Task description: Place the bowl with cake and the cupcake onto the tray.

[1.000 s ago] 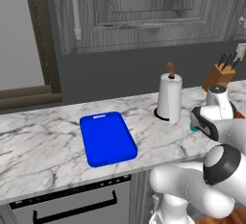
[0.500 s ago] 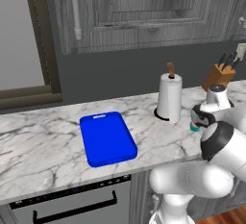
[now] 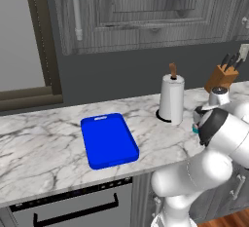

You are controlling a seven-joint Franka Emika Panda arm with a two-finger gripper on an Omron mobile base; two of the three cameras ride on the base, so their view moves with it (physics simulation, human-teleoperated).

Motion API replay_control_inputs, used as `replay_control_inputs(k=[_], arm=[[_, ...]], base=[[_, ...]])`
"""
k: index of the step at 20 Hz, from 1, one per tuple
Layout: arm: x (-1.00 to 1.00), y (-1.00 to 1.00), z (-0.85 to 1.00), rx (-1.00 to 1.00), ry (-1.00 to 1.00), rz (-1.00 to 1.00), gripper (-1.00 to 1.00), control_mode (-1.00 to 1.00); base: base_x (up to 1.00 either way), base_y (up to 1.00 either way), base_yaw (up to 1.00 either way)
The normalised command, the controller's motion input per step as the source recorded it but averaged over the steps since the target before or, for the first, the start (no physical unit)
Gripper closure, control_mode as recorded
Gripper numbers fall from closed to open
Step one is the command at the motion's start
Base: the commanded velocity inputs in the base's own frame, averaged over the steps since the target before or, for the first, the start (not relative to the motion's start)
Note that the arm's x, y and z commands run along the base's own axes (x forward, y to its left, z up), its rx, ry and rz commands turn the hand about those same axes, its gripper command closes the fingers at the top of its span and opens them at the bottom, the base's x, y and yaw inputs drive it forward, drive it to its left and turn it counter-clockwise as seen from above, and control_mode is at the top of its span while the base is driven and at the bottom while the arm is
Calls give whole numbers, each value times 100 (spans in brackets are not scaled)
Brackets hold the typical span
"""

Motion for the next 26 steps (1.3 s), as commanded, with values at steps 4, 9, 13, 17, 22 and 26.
replay_control_inputs(k=[4,9,13,17,22,26], arm=[[24,-7,-10,0,-1,0,-100,-100],[17,-2,-14,1,0,1,-100,-100],[8,-10,-12,3,0,1,-100,-100],[3,-11,-11,0,-3,6,-100,-100],[1,-7,-10,0,-6,8,-100,-100],[0,0,-7,0,-6,8,100,-100]], base=[[0,0,0],[0,0,0],[0,0,0],[0,0,0],[0,0,0],[0,0,0]])
